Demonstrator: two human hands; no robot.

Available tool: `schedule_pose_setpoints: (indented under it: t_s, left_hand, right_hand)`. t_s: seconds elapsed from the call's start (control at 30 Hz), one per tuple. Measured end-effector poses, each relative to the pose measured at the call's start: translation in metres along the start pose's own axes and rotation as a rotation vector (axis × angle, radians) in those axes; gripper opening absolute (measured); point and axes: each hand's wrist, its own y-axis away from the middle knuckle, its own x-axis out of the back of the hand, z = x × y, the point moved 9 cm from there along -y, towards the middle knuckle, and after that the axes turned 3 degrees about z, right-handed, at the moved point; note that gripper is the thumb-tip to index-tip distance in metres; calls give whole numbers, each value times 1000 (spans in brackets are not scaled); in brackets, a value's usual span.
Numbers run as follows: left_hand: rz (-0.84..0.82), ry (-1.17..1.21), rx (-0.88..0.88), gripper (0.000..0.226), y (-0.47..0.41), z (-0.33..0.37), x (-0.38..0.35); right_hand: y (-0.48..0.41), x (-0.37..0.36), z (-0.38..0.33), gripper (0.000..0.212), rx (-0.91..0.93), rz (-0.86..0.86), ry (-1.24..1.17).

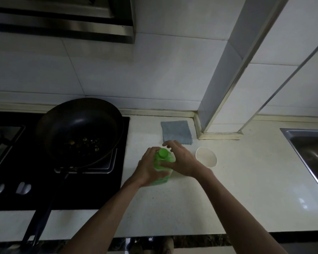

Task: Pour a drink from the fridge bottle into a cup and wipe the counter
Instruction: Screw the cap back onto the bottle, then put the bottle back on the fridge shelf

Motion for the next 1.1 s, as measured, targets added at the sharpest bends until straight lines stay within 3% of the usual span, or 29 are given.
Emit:
schedule_pose_setpoints:
  t_s: [0.07,0.47,0.57,0.7,0.77,0.83,1.1]
  left_hand:
    - [3,48,8,79,3,-2,1]
    - [-153,-60,71,120,9,-8,0]
    - [-192,134,192,97,10,-11,1]
    - [-69,703,492,68,18,-26,12]
    - [36,749,630,49,21,-42,22]
    - [79,777,714,46,24,-49,28]
    - [129,1000,657,47,2,2,64]
  right_hand:
    - [0,-10,8,77,0,-65,-78]
    - [-3,-40,20,83,36,-95,-183]
    - [-2,-34,17,78,39,-62,-198]
    - [3,-13,13,70,10,26,-300]
    - [3,5,5,70,11,87,-344]
    - [2,23,-7,71,21,109,-384]
    - [-13,96,-68,75,136,184,-389]
